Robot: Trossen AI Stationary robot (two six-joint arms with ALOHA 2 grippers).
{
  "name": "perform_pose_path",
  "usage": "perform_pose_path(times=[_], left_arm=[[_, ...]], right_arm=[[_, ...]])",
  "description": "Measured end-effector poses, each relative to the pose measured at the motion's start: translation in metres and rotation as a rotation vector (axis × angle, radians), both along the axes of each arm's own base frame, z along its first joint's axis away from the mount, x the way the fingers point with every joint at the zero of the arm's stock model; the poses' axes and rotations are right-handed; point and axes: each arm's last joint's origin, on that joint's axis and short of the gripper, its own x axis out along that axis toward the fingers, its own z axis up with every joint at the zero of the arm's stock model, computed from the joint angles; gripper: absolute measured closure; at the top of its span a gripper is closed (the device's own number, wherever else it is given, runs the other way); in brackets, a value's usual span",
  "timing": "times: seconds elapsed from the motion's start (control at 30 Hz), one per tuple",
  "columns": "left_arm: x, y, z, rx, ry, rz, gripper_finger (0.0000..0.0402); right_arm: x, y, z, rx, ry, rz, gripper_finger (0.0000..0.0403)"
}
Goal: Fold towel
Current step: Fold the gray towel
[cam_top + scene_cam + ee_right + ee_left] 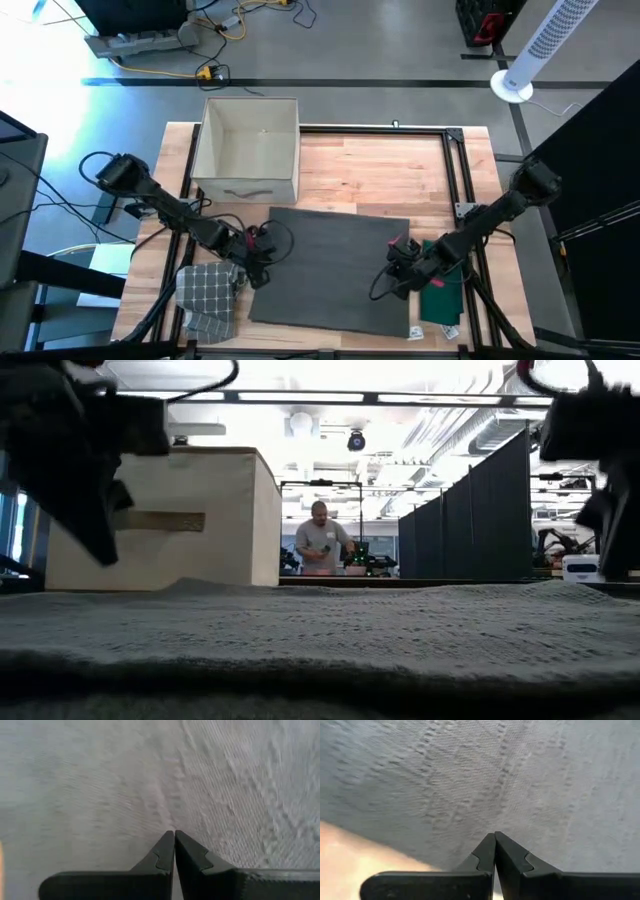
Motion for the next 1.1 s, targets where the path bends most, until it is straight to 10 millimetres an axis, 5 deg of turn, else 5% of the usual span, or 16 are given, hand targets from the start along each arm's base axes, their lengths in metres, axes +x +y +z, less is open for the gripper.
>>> perform_pose_path(times=[0.27,0.47,0.63,0.83,1.1], left_arm=[[-0.006,0.025,0.037,0.049,-0.006,-0.107,0.0401],[-0.011,0.052,0.039,0.191,-0.07,-0.03,0.0401],[-0.013,0.061,0.019,0.195,-0.076,0.034,0.0392],[-0.01,0.06,0.02,0.092,-0.112,0.061,0.0363],[0.001,0.054,0.028,-0.016,-0.239,0.023,0.0351]], right_arm=[[-0.027,-0.046,0.05,0.051,0.021,-0.05,0.0403],[-0.039,-0.073,0.068,0.025,-0.037,-0.116,0.0402],[-0.037,-0.079,0.065,-0.035,-0.017,-0.109,0.0402],[-0.046,-0.091,0.053,-0.105,0.201,-0.071,0.0396],[-0.048,-0.114,0.05,-0.207,0.29,0.069,0.0294]])
